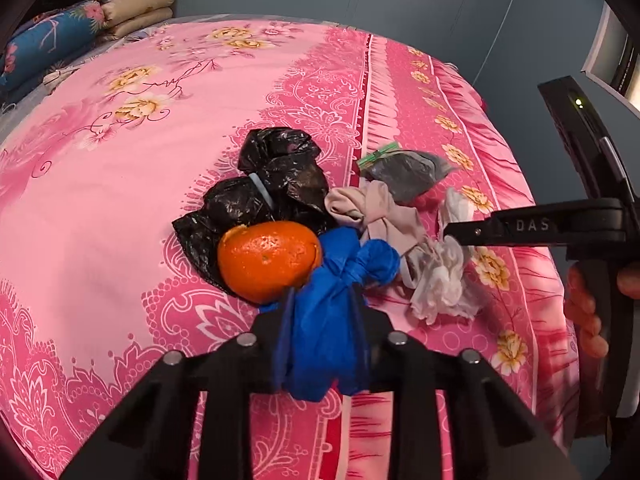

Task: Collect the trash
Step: 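Grasp the blue plastic bag with the left tool while the right tool grasps white tissues, then lift the blue bag and tissues and carry both over the bin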

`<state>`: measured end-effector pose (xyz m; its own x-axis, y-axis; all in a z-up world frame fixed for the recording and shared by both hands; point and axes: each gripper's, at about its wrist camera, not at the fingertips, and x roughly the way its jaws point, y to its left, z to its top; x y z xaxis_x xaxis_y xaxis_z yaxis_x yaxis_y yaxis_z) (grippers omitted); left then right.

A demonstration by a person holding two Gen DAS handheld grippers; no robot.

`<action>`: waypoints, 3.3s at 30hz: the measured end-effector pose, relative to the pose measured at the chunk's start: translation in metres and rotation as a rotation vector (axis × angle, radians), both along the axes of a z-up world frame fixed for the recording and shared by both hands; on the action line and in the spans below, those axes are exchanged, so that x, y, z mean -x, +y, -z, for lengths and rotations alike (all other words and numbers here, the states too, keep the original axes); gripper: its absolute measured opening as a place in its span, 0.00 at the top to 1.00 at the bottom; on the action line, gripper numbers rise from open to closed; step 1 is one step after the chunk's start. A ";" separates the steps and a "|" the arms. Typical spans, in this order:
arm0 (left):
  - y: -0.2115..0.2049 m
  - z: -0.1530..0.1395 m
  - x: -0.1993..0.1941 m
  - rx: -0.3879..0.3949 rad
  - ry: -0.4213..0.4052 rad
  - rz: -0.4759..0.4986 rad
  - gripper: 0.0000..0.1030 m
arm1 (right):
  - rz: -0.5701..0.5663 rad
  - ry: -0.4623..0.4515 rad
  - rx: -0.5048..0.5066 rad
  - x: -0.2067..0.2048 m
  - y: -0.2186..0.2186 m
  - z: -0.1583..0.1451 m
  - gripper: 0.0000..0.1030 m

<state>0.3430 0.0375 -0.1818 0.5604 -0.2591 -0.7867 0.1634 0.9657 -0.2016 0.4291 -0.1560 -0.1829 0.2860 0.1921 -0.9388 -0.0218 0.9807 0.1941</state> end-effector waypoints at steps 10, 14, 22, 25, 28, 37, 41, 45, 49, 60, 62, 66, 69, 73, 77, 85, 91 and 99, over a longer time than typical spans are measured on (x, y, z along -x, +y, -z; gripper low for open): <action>0.004 -0.015 0.013 0.042 -0.016 0.015 0.92 | -0.007 -0.089 -0.016 0.015 -0.001 -0.020 0.88; 0.011 -0.029 0.024 0.062 -0.039 0.011 0.92 | -0.009 -0.127 -0.042 0.023 -0.005 -0.035 0.88; 0.035 -0.056 0.059 0.088 -0.094 -0.013 0.92 | -0.018 -0.182 -0.088 0.056 -0.013 -0.068 0.88; 0.044 -0.065 0.074 0.082 -0.114 -0.025 0.92 | -0.028 -0.209 -0.109 0.076 -0.016 -0.082 0.88; 0.053 -0.074 0.088 0.078 -0.136 -0.043 0.92 | -0.032 -0.244 -0.130 0.095 -0.020 -0.097 0.88; 0.068 -0.111 0.117 0.095 -0.213 -0.086 0.92 | -0.020 -0.422 -0.188 0.161 -0.044 -0.172 0.88; 0.061 -0.128 0.129 0.103 -0.247 -0.086 0.92 | -0.005 -0.499 -0.203 0.182 -0.057 -0.203 0.88; 0.046 -0.147 0.143 0.105 -0.283 -0.072 0.92 | 0.000 -0.561 -0.220 0.202 -0.074 -0.229 0.88; 0.027 -0.167 0.158 0.090 -0.320 -0.064 0.92 | 0.015 -0.612 -0.225 0.223 -0.095 -0.251 0.88; -0.035 -0.212 0.188 0.073 -0.402 0.026 0.92 | 0.091 -0.674 -0.213 0.264 -0.157 -0.269 0.88; -0.048 -0.216 0.193 0.075 -0.410 0.049 0.92 | 0.105 -0.677 -0.213 0.270 -0.167 -0.268 0.88; -0.074 -0.226 0.202 0.065 -0.432 0.101 0.92 | 0.138 -0.689 -0.214 0.282 -0.187 -0.266 0.88; -0.091 -0.230 0.207 0.065 -0.443 0.137 0.92 | 0.166 -0.704 -0.208 0.294 -0.204 -0.266 0.88; -0.110 -0.234 0.211 0.066 -0.455 0.178 0.92 | 0.198 -0.719 -0.200 0.308 -0.222 -0.263 0.88; -0.131 -0.236 0.212 0.053 -0.464 0.220 0.92 | 0.225 -0.724 -0.183 0.319 -0.236 -0.258 0.88; -0.171 -0.234 0.215 0.020 -0.481 0.289 0.92 | 0.271 -0.707 -0.156 0.331 -0.260 -0.239 0.88; -0.200 -0.231 0.220 0.007 -0.487 0.342 0.92 | 0.307 -0.678 -0.155 0.338 -0.277 -0.222 0.88; -0.237 -0.218 0.222 -0.012 -0.476 0.406 0.92 | 0.361 -0.681 -0.089 0.352 -0.290 -0.205 0.88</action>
